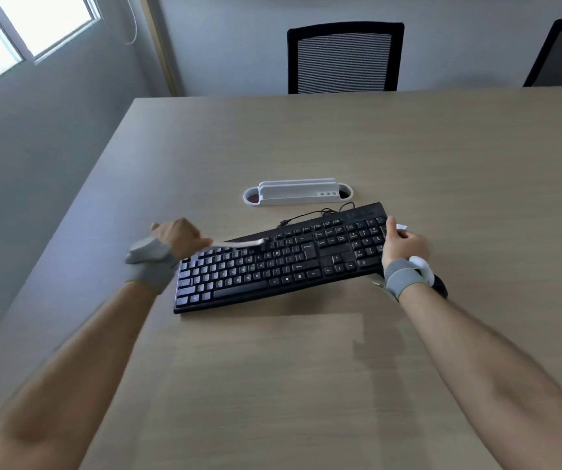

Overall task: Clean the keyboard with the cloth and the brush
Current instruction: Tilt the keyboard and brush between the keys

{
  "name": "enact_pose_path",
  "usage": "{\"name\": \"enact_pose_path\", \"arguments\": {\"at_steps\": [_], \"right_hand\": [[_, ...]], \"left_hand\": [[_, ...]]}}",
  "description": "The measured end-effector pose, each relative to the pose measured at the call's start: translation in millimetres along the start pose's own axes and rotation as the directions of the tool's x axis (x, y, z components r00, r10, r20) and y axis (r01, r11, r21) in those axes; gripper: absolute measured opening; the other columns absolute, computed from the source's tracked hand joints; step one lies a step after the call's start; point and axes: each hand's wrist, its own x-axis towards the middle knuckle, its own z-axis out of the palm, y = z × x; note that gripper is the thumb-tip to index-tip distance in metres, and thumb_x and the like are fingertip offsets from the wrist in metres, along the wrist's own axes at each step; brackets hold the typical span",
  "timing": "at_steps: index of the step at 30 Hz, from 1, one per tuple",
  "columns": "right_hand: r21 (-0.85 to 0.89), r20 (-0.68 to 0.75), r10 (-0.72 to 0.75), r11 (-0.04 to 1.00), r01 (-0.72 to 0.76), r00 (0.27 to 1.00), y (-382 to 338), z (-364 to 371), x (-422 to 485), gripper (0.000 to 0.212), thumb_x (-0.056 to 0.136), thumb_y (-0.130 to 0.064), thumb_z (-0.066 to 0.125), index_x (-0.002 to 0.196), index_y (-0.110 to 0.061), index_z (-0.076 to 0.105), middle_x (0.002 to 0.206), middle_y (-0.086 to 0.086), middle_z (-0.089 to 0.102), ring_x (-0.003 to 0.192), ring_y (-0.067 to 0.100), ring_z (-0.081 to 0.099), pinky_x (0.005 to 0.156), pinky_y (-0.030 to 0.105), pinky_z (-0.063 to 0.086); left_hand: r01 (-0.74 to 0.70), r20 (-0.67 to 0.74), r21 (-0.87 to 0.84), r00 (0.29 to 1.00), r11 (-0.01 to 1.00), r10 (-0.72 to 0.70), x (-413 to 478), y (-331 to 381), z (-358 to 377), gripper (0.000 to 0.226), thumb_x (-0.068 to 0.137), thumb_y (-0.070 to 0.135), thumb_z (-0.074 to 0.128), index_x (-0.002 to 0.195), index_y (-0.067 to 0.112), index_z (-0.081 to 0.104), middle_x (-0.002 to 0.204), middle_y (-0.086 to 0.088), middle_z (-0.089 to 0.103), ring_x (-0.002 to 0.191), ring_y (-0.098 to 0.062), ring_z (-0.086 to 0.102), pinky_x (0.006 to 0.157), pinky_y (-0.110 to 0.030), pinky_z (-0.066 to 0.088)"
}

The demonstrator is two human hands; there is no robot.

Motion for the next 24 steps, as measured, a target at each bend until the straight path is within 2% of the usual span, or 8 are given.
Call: {"name": "enact_pose_path", "arguments": {"at_steps": [3, 7, 11, 15, 17, 19, 22, 24], "right_hand": [[0.000, 0.005, -0.008, 1.000, 0.008, 1.000, 3, -5, 0, 0.061, 0.090, -0.048, 0.048, 0.043, -0.014, 0.029, 0.043, 0.002, 0.031, 0.041, 0.019, 0.026, 0.045, 0.024, 0.020], [-0.007, -0.003, -0.052, 0.999, 0.052, 0.999, -5, -5, -3, 0.061, 0.091, -0.048, 0.045, 0.043, -0.013, 0.031, 0.042, 0.001, 0.033, 0.040, 0.018, 0.026, 0.045, 0.024, 0.020], [0.008, -0.006, -0.072, 0.997, 0.072, 0.997, -15, -5, -6, 0.060, 0.091, -0.049, 0.046, 0.043, -0.015, 0.036, 0.043, 0.000, 0.038, 0.040, 0.017, 0.031, 0.043, 0.022, 0.022], [-0.002, -0.010, -0.055, 0.999, 0.055, 0.998, -17, -7, -8, 0.060, 0.091, -0.049, 0.047, 0.043, -0.015, 0.036, 0.043, 0.001, 0.038, 0.040, 0.017, 0.031, 0.043, 0.023, 0.021], [0.002, -0.014, -0.047, 0.999, 0.048, 0.999, -16, -8, -9, 0.060, 0.090, -0.050, 0.047, 0.042, -0.016, 0.034, 0.042, 0.000, 0.037, 0.039, 0.017, 0.030, 0.042, 0.023, 0.020], [0.003, -0.011, -0.053, 0.999, 0.053, 0.999, -17, -8, -10, 0.060, 0.090, -0.050, 0.048, 0.042, -0.016, 0.034, 0.042, -0.001, 0.037, 0.038, 0.016, 0.030, 0.042, 0.023, 0.020], [-0.001, -0.002, -0.065, 0.998, 0.065, 0.998, -17, -7, -10, 0.062, 0.090, -0.052, 0.047, 0.043, -0.015, 0.032, 0.041, 0.000, 0.033, 0.039, 0.017, 0.027, 0.043, 0.023, 0.019], [-0.002, 0.018, -0.059, 0.998, 0.059, 0.998, -15, -5, -7, 0.063, 0.088, -0.056, 0.046, 0.043, -0.014, 0.029, 0.043, 0.001, 0.032, 0.041, 0.019, 0.026, 0.044, 0.022, 0.021]], "left_hand": [[0.078, -0.014, 0.049, 0.997, 0.996, -0.078, -8, -31, -8, 0.041, 0.084, 0.050, 0.055, 0.080, 0.015, 0.076, 0.078, -0.004, 0.065, 0.074, -0.019, 0.052, 0.097, -0.035, 0.037], [-0.064, -0.095, -0.127, 0.994, 0.990, 0.053, -6, 3, -8, 0.037, 0.083, 0.049, 0.057, 0.078, 0.017, 0.074, 0.089, -0.014, 0.072, 0.061, -0.015, 0.047, 0.093, -0.034, 0.042], [-0.159, -0.105, -0.135, 0.984, 0.978, 0.145, -4, 47, 2, 0.037, 0.083, 0.049, 0.057, 0.082, 0.016, 0.073, 0.079, 0.003, 0.060, 0.078, -0.016, 0.052, 0.101, -0.037, 0.033], [-0.045, -0.021, -0.055, 0.999, 0.997, 0.044, 0, 9, -2, 0.038, 0.085, 0.046, 0.057, 0.073, 0.013, 0.070, 0.074, -0.001, 0.061, 0.067, -0.017, 0.054, 0.097, -0.038, 0.042], [0.055, -0.005, -0.037, 0.998, 0.998, -0.055, -4, -24, -3, 0.039, 0.085, 0.043, 0.059, 0.074, 0.008, 0.072, 0.068, -0.004, 0.061, 0.055, -0.016, 0.050, 0.082, -0.030, 0.047], [0.134, 0.000, -0.048, 0.991, 0.990, -0.135, -11, -46, -4, 0.036, 0.086, 0.039, 0.061, 0.076, 0.006, 0.073, 0.062, -0.005, 0.058, 0.052, -0.012, 0.045, 0.071, -0.023, 0.041], [0.149, -0.070, 0.015, 0.987, 0.989, -0.148, -13, -51, -5, 0.038, 0.084, 0.048, 0.057, 0.076, 0.014, 0.074, 0.073, -0.006, 0.063, 0.071, -0.021, 0.053, 0.094, -0.035, 0.037], [0.093, -0.129, -0.034, 0.987, 0.995, -0.097, -11, -41, -3, 0.039, 0.083, 0.051, 0.056, 0.076, 0.017, 0.074, 0.078, -0.007, 0.066, 0.078, -0.022, 0.055, 0.100, -0.038, 0.035]]}}
